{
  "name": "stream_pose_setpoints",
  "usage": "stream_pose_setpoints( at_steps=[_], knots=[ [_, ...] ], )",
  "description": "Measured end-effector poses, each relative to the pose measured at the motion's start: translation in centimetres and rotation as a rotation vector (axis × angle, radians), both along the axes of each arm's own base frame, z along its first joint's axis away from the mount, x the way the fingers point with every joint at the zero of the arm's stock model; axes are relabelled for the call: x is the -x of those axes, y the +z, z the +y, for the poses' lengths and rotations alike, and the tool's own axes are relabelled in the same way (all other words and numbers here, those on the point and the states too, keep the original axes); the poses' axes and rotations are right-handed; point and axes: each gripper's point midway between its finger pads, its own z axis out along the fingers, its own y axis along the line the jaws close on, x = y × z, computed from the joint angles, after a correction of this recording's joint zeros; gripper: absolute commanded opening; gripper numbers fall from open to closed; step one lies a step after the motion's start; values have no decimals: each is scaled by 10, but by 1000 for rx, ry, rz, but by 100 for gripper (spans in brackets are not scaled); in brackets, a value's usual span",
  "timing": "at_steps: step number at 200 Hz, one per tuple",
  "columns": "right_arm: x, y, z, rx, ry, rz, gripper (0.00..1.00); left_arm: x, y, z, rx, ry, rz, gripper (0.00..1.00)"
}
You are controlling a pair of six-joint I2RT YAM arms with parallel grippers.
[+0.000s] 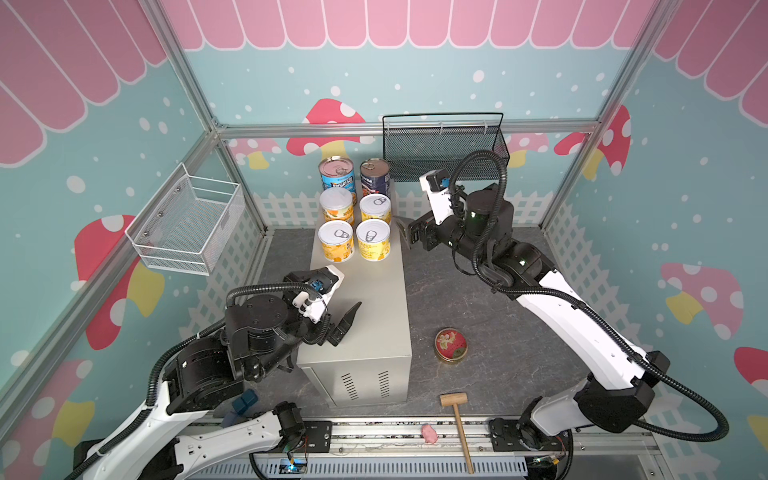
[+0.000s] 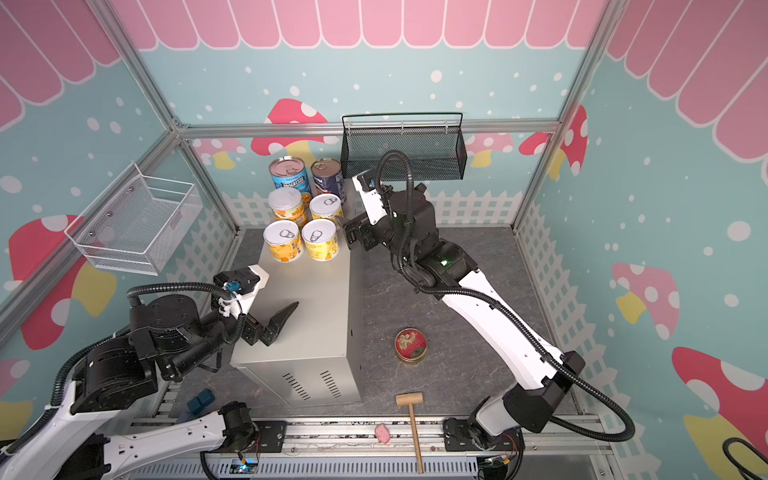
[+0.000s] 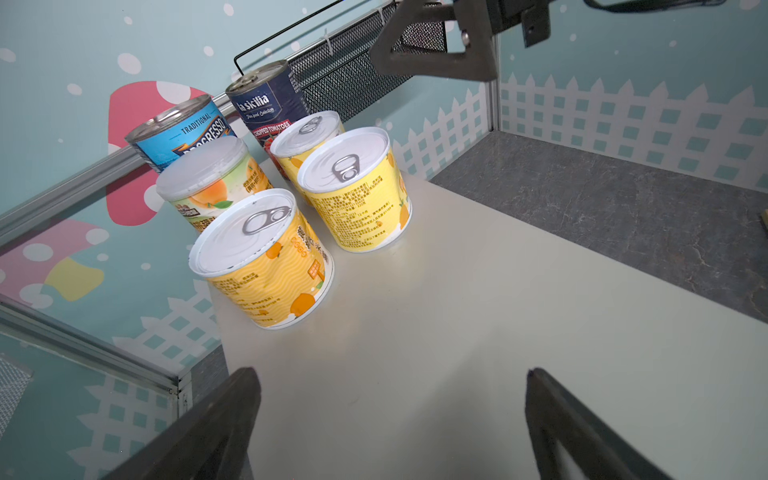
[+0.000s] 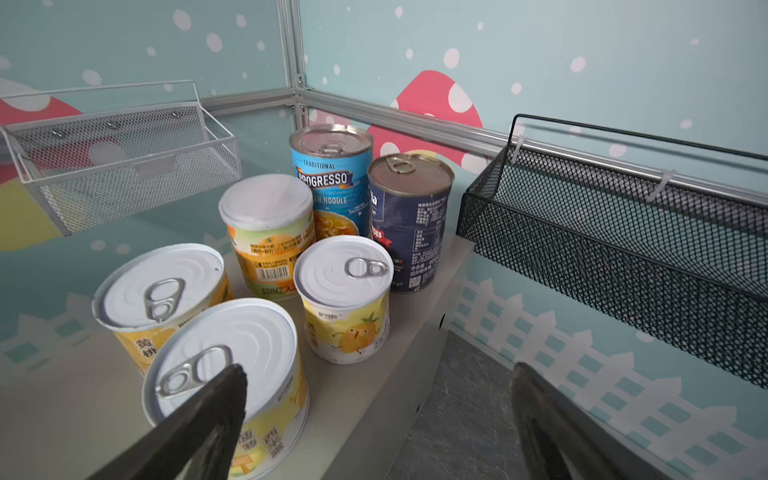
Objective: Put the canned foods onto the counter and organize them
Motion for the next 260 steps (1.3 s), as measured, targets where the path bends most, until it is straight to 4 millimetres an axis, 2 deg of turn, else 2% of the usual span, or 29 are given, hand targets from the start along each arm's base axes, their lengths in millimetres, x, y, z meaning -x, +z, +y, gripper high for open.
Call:
stream_pose_setpoints(
  at_steps=[13,29,87,122,260],
  knots=[
    [-3,7,5,2,12,-1,100,0,-1,1,2,3,0,100],
    [-8,4,13,20,23,16,99,-1,-3,2,0,6,1,100],
    [-22,-29,34,109,61,120,100,2,-3,4,17,-6,-2,100],
    [-22,-39,34,138,61,154,99,4,-2,4,25,-13,-4,100],
    [-25,-39,23,160,6,160,99,6,-1,5,35,-19,-7,100]
  ],
)
